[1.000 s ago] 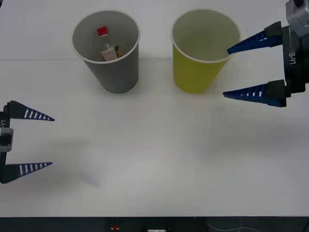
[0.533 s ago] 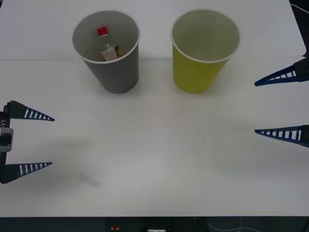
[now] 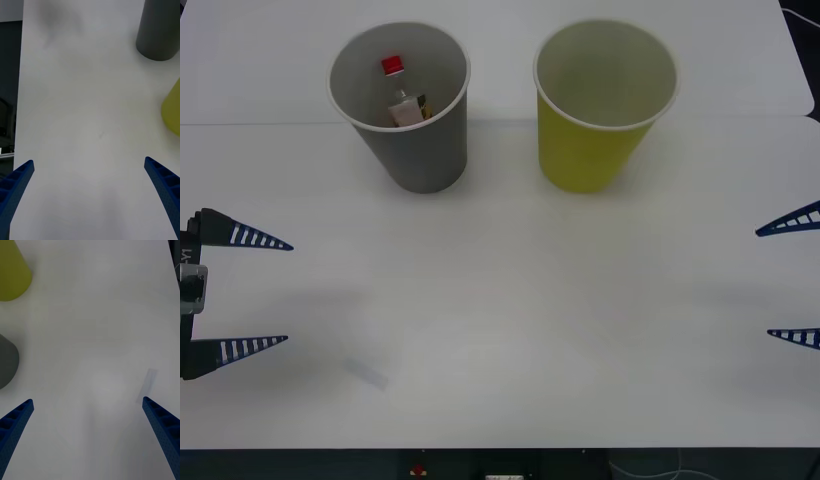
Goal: Put the can into the green bin and the plastic bottle into the gray bin
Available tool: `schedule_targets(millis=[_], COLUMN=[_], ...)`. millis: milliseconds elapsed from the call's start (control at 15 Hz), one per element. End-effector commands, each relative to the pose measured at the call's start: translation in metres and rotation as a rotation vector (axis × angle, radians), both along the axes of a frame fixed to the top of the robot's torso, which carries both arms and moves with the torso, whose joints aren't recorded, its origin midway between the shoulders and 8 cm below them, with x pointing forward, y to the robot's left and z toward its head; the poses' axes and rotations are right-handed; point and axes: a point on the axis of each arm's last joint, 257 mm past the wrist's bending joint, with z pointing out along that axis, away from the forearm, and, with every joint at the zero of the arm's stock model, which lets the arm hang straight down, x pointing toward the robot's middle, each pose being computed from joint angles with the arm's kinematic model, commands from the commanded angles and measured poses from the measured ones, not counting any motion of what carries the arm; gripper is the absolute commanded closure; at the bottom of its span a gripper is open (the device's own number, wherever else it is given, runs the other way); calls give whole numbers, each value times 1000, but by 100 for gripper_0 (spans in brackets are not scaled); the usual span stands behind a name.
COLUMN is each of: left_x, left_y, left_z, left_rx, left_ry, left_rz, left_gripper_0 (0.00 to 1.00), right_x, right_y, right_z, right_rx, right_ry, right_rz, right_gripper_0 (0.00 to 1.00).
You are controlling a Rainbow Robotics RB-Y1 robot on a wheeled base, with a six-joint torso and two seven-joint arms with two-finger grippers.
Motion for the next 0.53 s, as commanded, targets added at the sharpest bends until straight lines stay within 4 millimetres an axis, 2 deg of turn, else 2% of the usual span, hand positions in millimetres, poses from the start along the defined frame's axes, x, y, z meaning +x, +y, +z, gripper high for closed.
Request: schedule_targets(millis=[67,533], left_x=[0,0], left_y=[0,0], left_z=[0,0], left_rx=[0,0], left_ry=[0,0], left_rz=[0,0], left_gripper_0=[0,0], right_x=[-1,-3], right_y=[-17,-28], right_z=[-14,-21], right_rx=[-57,-73], right_ry=[2,12], right_rz=[-28,-56], right_gripper_0=[0,0])
